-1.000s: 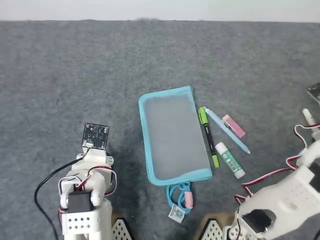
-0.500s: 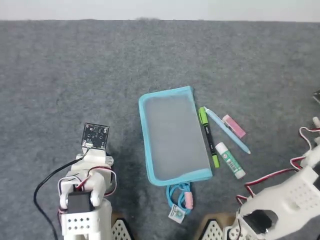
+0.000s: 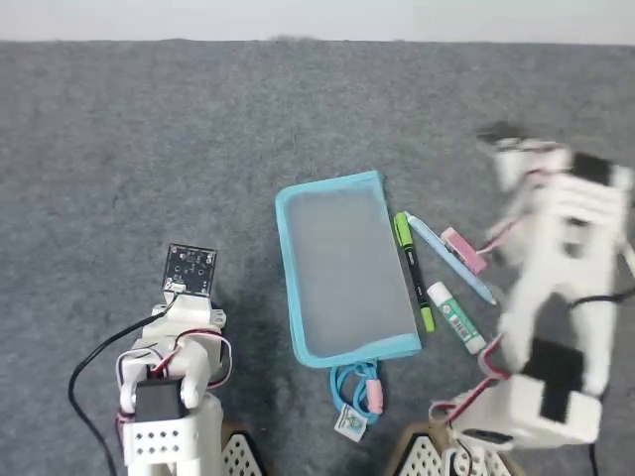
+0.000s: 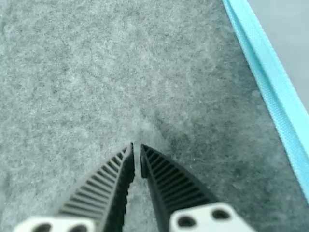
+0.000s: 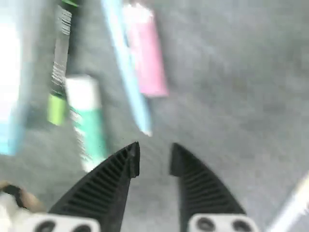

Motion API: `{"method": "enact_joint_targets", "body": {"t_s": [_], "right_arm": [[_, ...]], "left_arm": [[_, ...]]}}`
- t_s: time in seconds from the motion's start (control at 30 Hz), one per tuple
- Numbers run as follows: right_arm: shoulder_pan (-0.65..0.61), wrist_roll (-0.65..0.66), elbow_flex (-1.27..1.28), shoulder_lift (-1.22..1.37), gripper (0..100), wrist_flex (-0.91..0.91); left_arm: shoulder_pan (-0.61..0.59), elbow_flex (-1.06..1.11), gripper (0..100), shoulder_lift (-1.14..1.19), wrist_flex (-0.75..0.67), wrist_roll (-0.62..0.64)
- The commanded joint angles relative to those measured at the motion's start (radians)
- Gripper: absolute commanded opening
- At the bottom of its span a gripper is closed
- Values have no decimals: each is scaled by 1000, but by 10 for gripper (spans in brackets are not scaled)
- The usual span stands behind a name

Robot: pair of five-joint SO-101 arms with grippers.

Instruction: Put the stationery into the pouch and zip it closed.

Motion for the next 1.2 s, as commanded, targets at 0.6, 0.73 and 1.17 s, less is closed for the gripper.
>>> {"method": "enact_joint_targets", "body": {"t_s": [0.6,0.73,1.17], "right_arm": [[-174,-97,-55,309,159,-300],[-147,-95,-121,380,159,-294],[-85,-101,-166,369,17,-249]], "left_arm": [[-6,-5,19,5,5,-12],[-6,-5,19,5,5,-12],[-6,-5,19,5,5,-12]]}}
